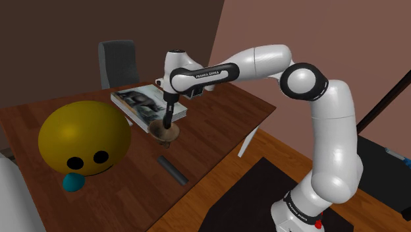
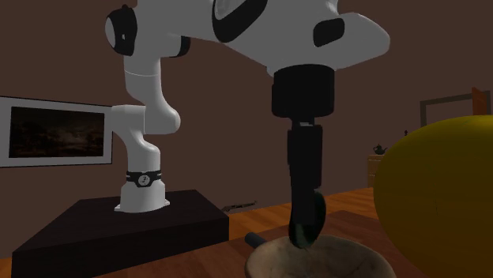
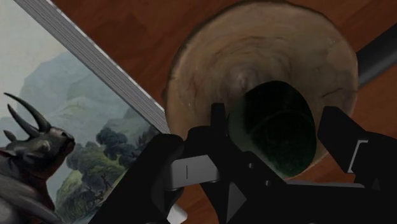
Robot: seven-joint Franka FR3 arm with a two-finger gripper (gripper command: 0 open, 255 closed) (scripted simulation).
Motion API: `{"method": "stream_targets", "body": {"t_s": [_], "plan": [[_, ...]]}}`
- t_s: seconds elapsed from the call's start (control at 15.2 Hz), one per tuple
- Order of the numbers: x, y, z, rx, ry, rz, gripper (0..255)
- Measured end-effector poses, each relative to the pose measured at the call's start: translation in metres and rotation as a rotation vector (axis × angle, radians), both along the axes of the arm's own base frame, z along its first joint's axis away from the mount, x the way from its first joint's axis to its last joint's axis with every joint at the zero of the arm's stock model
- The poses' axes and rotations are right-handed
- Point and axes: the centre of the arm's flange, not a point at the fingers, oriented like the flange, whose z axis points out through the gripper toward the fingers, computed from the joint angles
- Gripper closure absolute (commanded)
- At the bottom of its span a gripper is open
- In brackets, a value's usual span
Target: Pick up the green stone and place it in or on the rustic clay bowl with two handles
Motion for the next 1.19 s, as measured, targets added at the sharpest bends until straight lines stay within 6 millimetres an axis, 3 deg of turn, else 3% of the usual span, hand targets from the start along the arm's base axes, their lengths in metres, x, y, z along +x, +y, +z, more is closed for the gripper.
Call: {"method": "stream_targets", "body": {"t_s": [0.4,0.79,0.86,1.19], "plan": [[0.0,0.0,-0.03,0.0,0.0,0.0,255],[0.0,0.001,-0.034,0.0,0.0,0.0,255],[0.0,0.001,-0.034,0.0,0.0,0.0,0],[0.0,0.001,-0.034,0.0,0.0,0.0,0]]}}
